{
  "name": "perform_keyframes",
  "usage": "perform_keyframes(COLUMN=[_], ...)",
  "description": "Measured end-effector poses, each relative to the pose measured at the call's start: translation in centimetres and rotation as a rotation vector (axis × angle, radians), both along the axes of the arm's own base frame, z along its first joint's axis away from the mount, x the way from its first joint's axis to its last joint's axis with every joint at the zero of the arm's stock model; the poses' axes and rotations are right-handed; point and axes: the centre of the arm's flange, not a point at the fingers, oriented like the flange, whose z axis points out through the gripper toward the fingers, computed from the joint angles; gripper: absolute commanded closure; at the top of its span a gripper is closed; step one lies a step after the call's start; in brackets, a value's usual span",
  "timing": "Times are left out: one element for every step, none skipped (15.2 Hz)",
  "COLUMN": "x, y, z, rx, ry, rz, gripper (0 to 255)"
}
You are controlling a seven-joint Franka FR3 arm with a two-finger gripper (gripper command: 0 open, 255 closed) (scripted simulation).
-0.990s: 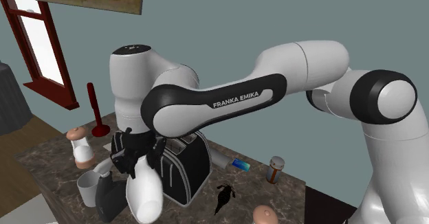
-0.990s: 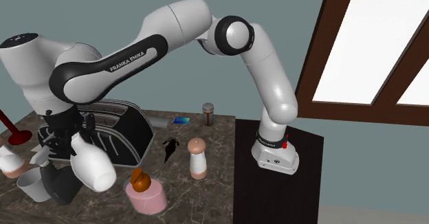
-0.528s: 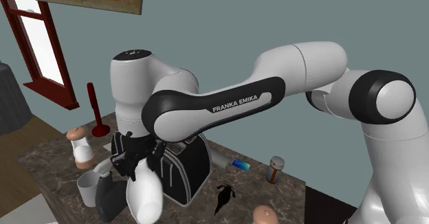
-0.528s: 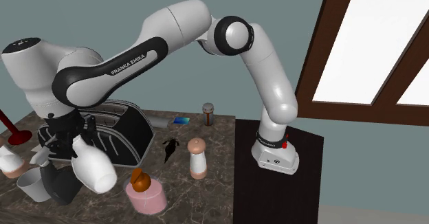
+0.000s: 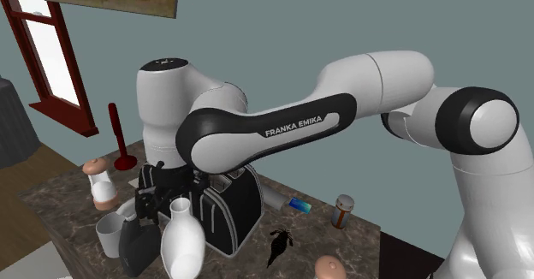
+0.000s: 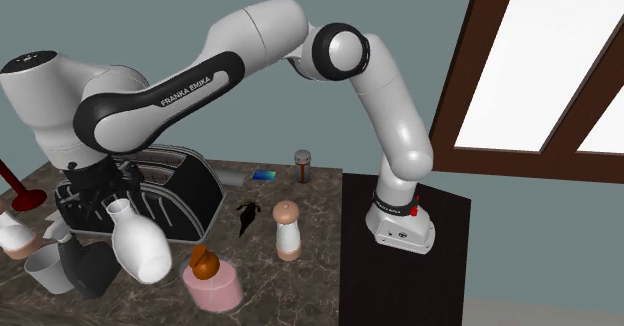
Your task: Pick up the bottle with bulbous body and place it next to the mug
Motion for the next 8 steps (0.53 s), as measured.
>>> perform_keyframes(x=[0.1,-0.1,-0.4,-0.4,-0.3,-0.3,-0.3,-0.3], y=[0.1,0.1,-0.1,0.0,0.0,0.0,-0.1,-0.1], z=[1.2,2.0,3.4,3.9,4.1,4.2,4.3,4.4], rx=[0.001,0.001,0.001,0.001,0.001,0.0,0.0,0.0], ry=[0.0,-0.001,-0.001,-0.001,-0.001,-0.001,0.0,0.0], rz=[0.0,0.0,0.0,0.0,0.0,0.0,0.0,0.0], gripper=[0,0,0,0,0,0,0,0])
